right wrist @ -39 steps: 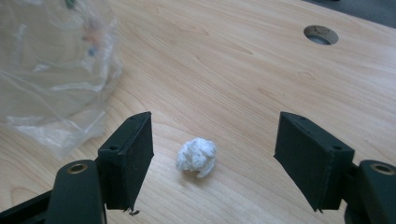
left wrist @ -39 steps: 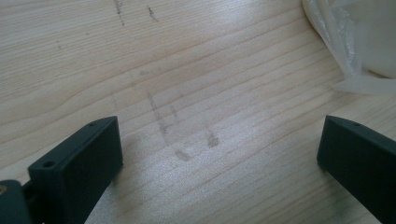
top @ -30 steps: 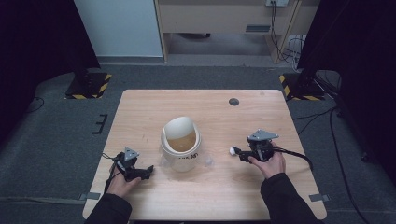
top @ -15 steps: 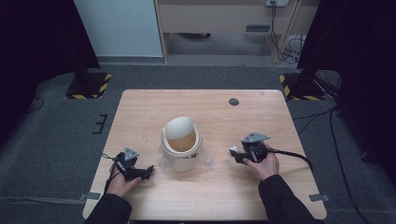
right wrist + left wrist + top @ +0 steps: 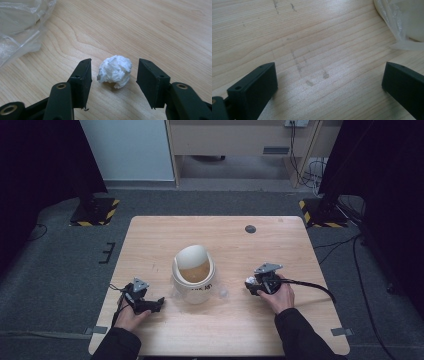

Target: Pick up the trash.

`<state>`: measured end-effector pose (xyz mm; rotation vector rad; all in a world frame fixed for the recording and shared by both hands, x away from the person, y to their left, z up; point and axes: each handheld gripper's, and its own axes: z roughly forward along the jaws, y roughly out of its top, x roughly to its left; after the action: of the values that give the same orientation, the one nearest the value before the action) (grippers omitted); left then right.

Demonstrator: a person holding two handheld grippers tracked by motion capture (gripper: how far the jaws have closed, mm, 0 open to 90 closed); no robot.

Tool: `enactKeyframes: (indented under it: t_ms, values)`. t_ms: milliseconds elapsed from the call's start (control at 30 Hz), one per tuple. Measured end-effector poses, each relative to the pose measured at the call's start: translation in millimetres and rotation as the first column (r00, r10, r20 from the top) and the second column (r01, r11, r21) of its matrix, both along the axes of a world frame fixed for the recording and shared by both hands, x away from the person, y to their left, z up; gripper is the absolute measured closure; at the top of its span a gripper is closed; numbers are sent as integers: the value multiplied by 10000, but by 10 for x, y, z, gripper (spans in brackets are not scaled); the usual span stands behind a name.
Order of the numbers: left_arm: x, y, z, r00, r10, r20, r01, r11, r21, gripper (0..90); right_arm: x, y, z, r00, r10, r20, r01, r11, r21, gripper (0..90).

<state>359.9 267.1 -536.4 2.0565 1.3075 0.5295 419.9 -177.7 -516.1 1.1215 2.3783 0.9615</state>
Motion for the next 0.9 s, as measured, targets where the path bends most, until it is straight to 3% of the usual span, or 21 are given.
enactKeyframes:
  t_ms: [167,400,900]
  values:
    - [0,0,0,10000,-2,0,2,10000,1,0,37,34,-56,9999,19,-156,-21,9999,-161,481]
    - [0,0,0,10000,0,0,0,10000,0,0,51,28,-48,9993,87,-363,-95,9997,-228,601]
    - [0,0,0,10000,0,0,0,10000,0,0,33,-11,36,9985,50,-547,-51,10000,-9,663]
